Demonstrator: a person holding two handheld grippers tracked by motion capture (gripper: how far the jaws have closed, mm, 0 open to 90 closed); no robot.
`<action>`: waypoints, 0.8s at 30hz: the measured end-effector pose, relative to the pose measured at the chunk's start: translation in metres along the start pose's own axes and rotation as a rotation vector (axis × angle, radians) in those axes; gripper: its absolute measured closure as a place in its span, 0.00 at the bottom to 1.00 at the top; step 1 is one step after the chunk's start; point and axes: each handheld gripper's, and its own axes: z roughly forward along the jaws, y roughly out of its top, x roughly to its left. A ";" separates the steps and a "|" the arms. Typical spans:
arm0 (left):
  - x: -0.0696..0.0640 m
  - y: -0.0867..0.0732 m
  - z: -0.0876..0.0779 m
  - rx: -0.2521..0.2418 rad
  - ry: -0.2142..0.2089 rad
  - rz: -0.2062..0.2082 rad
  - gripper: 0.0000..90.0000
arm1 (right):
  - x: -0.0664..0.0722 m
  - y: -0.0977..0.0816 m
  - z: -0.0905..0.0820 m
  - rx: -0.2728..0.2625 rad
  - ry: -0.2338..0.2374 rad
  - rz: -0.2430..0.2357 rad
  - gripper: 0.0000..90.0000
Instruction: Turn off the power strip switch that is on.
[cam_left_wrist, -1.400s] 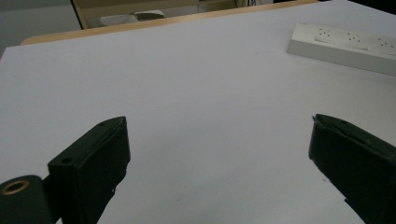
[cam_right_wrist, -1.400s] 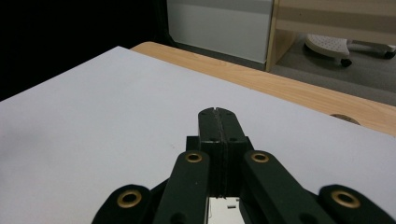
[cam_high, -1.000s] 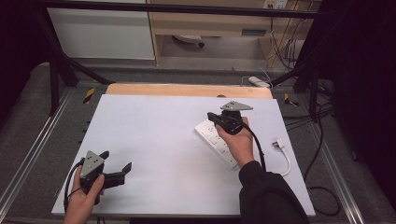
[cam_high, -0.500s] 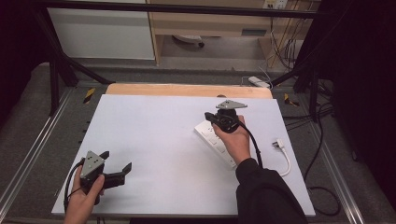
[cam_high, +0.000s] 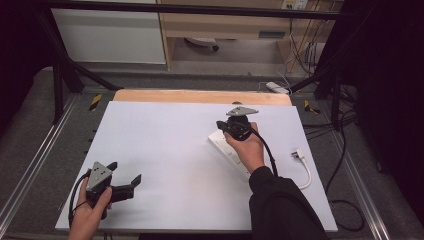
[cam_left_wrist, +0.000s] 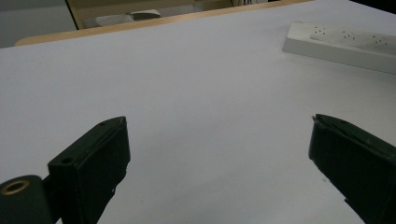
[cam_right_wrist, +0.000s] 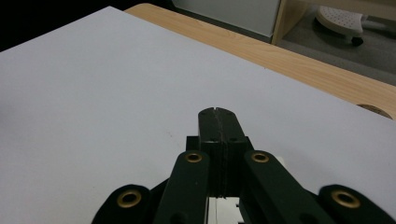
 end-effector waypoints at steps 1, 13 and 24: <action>0.000 0.000 0.000 0.000 0.001 -0.001 0.06 | 0.000 0.000 0.000 0.000 0.000 0.000 1.00; 0.001 0.000 0.000 0.004 0.007 -0.002 0.06 | -0.001 -0.002 0.002 0.030 0.000 -0.001 1.00; 0.001 0.000 0.000 0.002 0.003 0.000 0.06 | -0.001 -0.009 0.019 0.087 0.011 0.001 1.00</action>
